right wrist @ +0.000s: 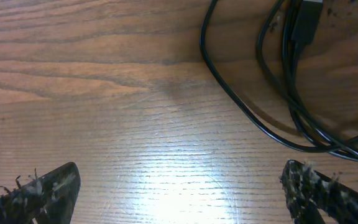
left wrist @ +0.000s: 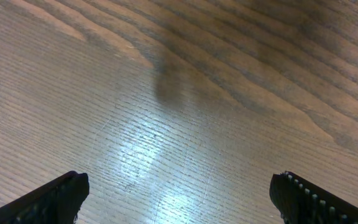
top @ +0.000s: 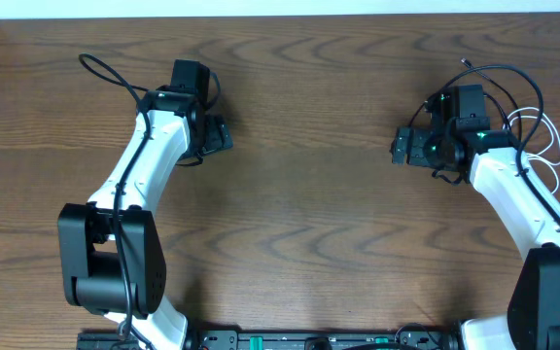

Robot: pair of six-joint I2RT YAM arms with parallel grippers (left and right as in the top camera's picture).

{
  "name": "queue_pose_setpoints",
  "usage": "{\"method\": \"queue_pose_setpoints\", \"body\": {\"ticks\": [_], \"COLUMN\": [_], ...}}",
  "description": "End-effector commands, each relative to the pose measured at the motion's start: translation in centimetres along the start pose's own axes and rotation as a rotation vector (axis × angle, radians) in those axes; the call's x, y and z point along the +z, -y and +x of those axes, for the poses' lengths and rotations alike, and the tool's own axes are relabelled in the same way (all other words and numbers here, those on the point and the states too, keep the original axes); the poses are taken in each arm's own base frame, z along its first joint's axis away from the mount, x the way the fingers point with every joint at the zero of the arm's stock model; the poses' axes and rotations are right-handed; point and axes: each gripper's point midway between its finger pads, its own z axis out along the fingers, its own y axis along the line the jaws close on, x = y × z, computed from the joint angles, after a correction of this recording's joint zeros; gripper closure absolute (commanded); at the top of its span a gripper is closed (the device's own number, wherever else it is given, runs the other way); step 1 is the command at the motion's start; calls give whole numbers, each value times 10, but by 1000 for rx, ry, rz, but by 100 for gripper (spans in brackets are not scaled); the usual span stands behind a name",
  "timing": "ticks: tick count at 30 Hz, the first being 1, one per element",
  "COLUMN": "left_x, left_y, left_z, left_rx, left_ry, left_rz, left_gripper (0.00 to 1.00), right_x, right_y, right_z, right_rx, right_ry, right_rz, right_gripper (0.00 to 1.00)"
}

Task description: Untangle cables

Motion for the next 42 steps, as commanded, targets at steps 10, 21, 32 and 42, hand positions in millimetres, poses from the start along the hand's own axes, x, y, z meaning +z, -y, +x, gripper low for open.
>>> {"method": "queue_pose_setpoints", "body": {"ticks": [10, 21, 32, 42], "left_x": [-10, -31, -46, -30], "left_y": [-3, -8, -5, -19], "left_z": [-8, -13, -23, 10], "left_rx": [-18, -17, -60, -78], "left_ry": [34, 89, 245, 337], "left_rz": [-2, 0, 81, 126], "left_gripper": [2, 2, 2, 2], "right_x": [1, 1, 1, 1], "right_y": [-3, -2, -2, -2], "right_z": [2, 2, 2, 2], "right_rx": [-3, -1, -1, -1], "right_ry": [-7, -6, -6, -6], "right_rz": [-7, -6, -6, -6], "right_gripper": [1, 1, 1, 1]}}
